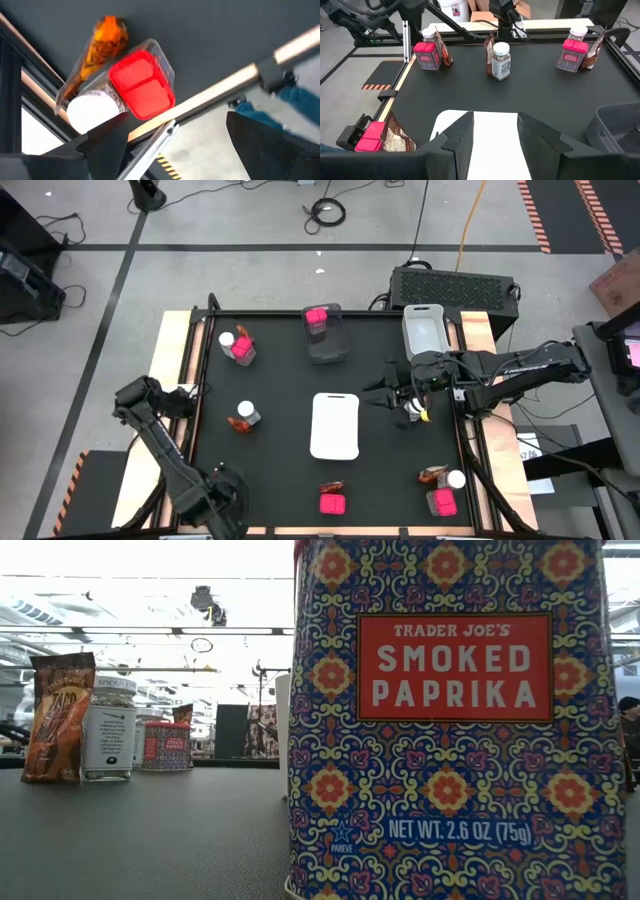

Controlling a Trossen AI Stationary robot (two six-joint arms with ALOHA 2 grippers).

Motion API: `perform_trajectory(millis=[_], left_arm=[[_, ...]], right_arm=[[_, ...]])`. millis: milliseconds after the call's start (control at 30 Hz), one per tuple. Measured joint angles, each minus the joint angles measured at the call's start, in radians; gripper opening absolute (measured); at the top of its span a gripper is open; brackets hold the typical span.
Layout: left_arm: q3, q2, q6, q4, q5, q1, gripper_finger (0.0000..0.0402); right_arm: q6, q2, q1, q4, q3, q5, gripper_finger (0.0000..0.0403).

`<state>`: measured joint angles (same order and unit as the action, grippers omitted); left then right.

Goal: Sort spices by type
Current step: Put the red seasoning can into the black bin

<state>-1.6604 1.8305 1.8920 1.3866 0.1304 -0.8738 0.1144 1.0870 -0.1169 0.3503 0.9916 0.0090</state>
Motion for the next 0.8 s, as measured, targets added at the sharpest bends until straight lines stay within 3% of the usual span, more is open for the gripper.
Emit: perform_trajectory(millis=[267, 467, 800], left_arm=[[0.0, 0.0, 0.151, -0.014, 0.04, 0.049, 0.0334], [0.0, 0.021, 0.373, -0.127, 0.046, -0.023, 0.0334], [0.0, 0.125, 0.396, -0.062, 0.064, -0.092, 0.0334]], right_arm=[[-0.004, 0.0, 0.0, -0.01, 0.0, -0.006, 0.0146], [0.011, 0.0, -0.005, -0.01, 0.0, -0.01, 0.0146], [0.077, 0.0, -0.009, -0.036, 0.0, -0.01, 0.0146]])
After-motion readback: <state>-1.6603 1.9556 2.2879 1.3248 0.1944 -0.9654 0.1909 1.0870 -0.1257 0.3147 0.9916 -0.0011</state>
